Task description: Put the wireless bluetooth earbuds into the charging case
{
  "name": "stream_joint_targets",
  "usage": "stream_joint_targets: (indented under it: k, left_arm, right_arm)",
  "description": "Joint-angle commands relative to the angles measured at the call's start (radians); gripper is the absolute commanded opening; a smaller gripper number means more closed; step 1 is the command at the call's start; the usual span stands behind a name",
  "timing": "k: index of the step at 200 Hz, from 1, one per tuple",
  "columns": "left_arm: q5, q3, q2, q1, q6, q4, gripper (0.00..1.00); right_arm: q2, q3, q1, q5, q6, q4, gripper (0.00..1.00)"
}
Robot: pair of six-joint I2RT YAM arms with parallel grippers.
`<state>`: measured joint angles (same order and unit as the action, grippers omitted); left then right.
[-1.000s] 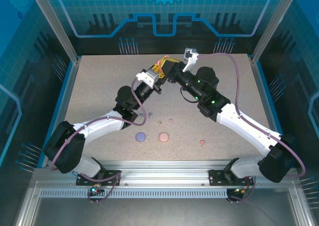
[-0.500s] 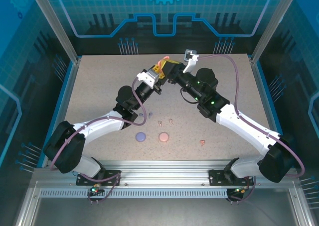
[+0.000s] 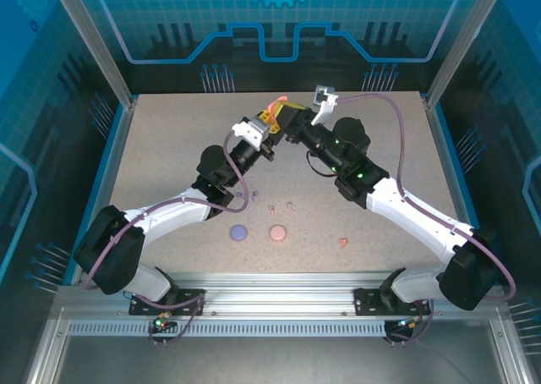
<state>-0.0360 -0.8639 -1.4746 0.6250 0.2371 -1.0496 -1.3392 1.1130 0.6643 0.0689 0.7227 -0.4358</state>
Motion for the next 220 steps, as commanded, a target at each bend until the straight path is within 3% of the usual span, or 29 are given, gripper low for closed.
stream_joint_targets:
  k: [1,164,220]
  left_arm:
    - [-0.017,-0.059,0.031,0.003,-0.013,-0.053,0.00]
    - [-0.018,-0.081,0.023,0.003,-0.022,-0.037,0.00]
    - [-0.013,-0.073,0.024,0.004,-0.028,-0.036,0.00]
  right_arm:
    - [0.012,-0.027,-0.010,-0.018,0.001,-0.010,0.20]
    - [-0.002,-0.060,-0.003,-0.046,-0.015,0.004,0.20]
    - [-0.021,-0.024,-0.004,-0.034,-0.011,0.026,0.32]
